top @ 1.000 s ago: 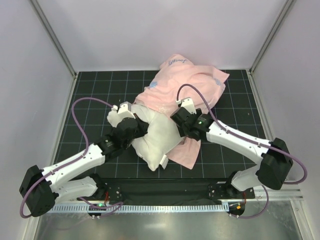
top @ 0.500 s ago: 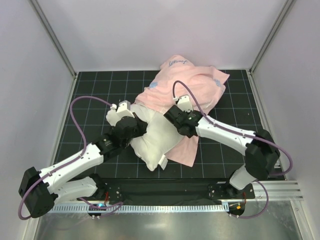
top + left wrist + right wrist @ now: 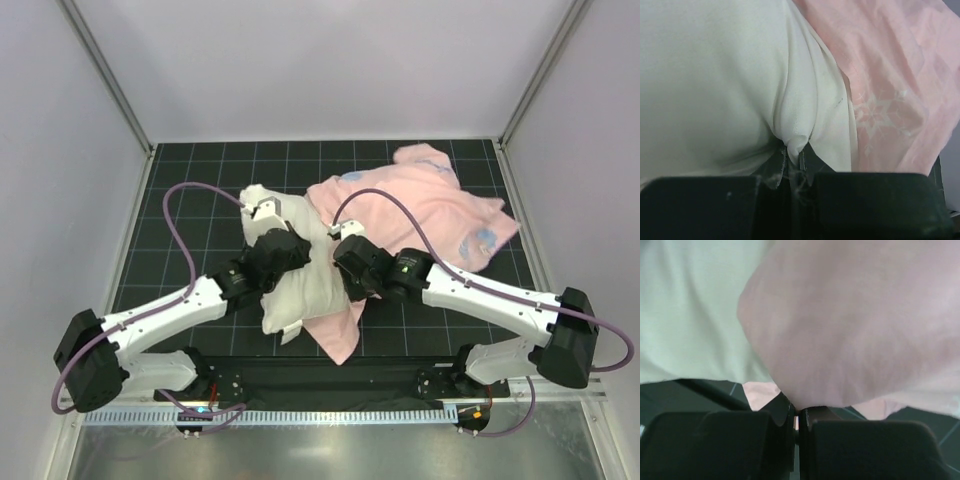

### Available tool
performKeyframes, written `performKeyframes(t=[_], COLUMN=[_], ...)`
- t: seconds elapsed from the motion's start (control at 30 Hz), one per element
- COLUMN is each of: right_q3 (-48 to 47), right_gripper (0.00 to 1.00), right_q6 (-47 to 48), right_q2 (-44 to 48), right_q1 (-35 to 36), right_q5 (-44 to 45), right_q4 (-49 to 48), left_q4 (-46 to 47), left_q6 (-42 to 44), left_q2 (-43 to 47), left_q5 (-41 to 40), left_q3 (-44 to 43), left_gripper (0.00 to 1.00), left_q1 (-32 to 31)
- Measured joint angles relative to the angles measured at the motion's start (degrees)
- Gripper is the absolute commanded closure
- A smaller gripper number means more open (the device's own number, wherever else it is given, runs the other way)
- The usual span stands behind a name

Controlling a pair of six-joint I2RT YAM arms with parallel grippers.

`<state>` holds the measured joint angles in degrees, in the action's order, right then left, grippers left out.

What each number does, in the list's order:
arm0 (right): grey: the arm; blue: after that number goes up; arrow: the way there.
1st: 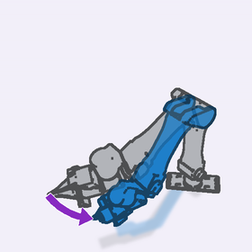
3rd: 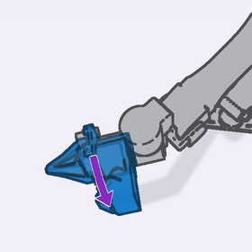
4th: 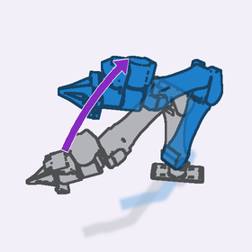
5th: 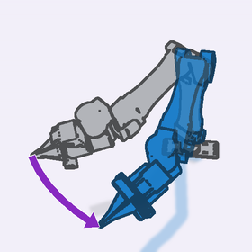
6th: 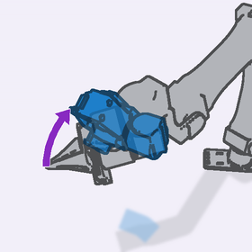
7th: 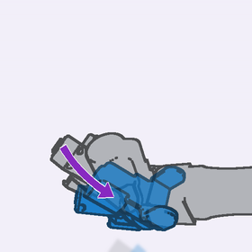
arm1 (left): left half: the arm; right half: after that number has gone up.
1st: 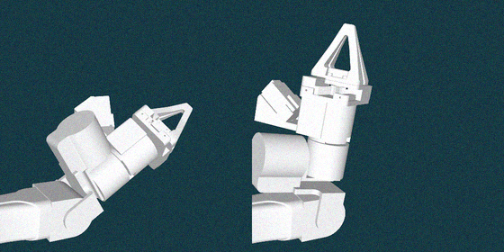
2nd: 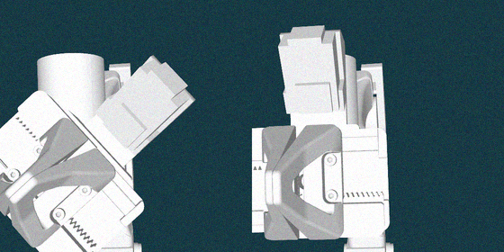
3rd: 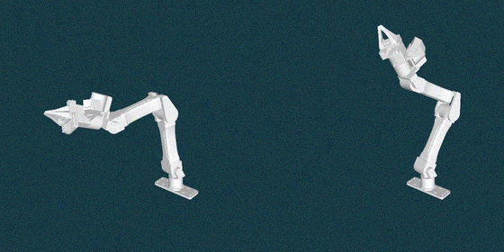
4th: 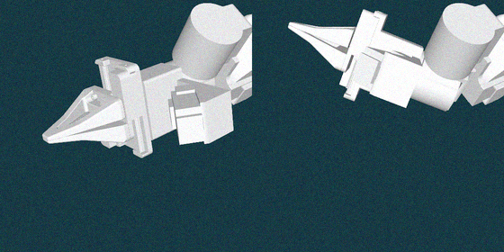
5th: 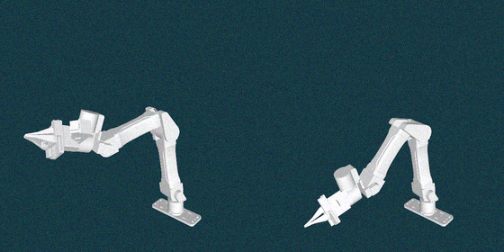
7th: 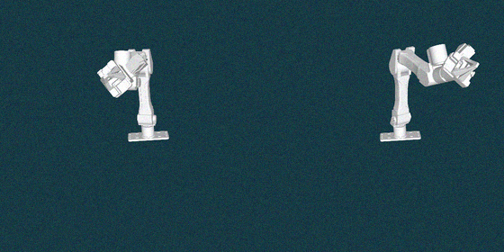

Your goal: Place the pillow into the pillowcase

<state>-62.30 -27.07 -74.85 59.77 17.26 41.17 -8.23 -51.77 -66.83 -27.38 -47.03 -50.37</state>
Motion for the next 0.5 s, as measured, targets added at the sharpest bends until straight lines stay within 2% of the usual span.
performKeyframes(t=[0.1,0.17,0.2,0.27,0.3,0.33,0.37,0.43,0.5], right_q3=[0.5,0.5,0.7,1.8,2.4,3.0,3.3,3.4,3.3], right_gripper=[0.96,0.95,0.90,0.84,0.67,0.60,0.54,0.44,0.39], right_q6=[0.0,0.0,-0.1,-0.2,-0.3,-0.7,-1.0,-1.1,-1.3], right_q2=[-0.1,0.5,1.1,3.1,4.4,5.8,7.2,9.5,11.5], right_q1=[-0.1,-0.5,-1.0,-2.1,-2.6,-3.0,-3.2,-3.2,-3.2], right_q5=[-4.9,-7.0,-7.8,-8.4,-8.5,-8.4,-8.1,-7.4,-6.1], right_q4=[-0.5,-0.4,-0.4,-0.3,0.0,0.2,0.5,0.6,1.0], left_q4=[2.6,3.7,3.9,4.2,4.0,3.6,2.9,1.2,-1.7], left_q6=[-0.7,-0.8,-0.8,-0.3,-0.1,0.0,0.0,-0.1,0.0], left_q2=[-2.7,-3.3,-3.3,-2.6,-1.8,-0.7,0.7,3.4,6.3], left_q5=[-1.0,-1.4,-1.4,-1.2,-0.9,-0.1,0.8,3.1,6.1], left_q3=[0.0,0.0,0.1,0.5,0.9,1.5,2.2,3.3,3.9], left_gripper=[0.98,0.91,0.76,0.57,0.38,0.31,0.19,0.12,0.04], left_q1=[-1.6,-1.7,-1.7,-1.7,-1.6,-1.2,-0.6,1.1,3.6])
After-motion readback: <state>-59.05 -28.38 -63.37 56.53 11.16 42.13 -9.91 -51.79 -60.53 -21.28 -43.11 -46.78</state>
